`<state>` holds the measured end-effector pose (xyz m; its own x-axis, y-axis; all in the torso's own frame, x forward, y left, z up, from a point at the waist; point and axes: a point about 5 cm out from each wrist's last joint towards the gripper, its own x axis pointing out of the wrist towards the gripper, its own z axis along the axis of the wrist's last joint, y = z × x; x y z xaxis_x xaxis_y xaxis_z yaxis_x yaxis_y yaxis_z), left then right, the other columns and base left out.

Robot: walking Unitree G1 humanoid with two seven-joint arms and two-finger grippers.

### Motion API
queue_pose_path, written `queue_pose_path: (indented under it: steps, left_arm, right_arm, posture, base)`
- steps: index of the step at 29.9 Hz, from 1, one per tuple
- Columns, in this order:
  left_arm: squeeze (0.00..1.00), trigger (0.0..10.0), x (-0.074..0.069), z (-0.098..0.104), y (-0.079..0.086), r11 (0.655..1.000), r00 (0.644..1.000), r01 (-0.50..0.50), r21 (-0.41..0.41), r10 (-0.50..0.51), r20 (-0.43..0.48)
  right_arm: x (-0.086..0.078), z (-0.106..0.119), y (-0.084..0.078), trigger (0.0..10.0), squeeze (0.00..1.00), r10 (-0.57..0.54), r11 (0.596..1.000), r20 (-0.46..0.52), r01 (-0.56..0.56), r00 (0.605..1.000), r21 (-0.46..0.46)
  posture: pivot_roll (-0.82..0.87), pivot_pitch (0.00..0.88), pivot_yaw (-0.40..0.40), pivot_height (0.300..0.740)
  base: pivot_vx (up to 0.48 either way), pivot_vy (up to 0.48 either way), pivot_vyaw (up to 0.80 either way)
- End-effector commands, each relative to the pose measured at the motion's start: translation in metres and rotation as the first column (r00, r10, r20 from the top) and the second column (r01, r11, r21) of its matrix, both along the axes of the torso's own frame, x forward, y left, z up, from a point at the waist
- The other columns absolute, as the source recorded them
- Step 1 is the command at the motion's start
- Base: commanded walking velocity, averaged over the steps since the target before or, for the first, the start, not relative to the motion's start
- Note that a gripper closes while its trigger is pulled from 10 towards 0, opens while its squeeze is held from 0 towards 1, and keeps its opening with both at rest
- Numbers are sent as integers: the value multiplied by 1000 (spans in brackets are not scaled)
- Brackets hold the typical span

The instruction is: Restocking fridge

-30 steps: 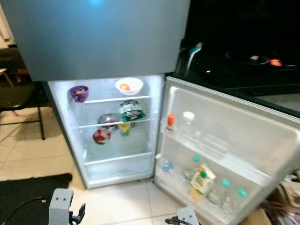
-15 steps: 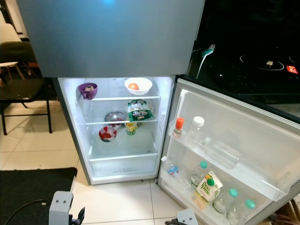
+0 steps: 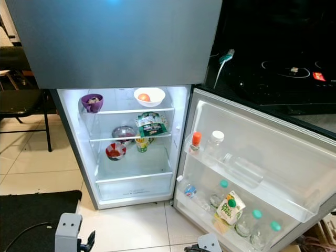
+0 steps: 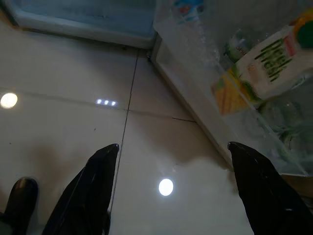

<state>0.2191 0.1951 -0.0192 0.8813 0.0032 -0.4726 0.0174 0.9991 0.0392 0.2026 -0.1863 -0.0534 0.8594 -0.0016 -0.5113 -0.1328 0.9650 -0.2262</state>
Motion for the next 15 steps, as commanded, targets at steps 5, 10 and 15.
queue_pose_path:
  steps: [5,10,15]
  left_arm:
    - [0,10000,-3,-1,5,1000,1000,-14,1,14,-8]
    - [0,10000,-2,1,7,1000,1000,-18,6,18,-2]
    - [0,10000,1,5,10,1000,1000,-20,16,20,13]
  right_arm:
    - [33,38,-43,10000,0,-155,986,197,162,968,-23]
    - [63,81,-81,10000,0,-174,972,348,217,921,-86]
    - [95,153,-122,10000,0,-114,943,527,258,842,-208]
  posture:
    - [-126,63,0,740]
    - [-123,67,-1,740]
    - [-115,85,4,740]
  base:
    - [0,0,0]
    - [0,0,0]
    - [0,0,0]
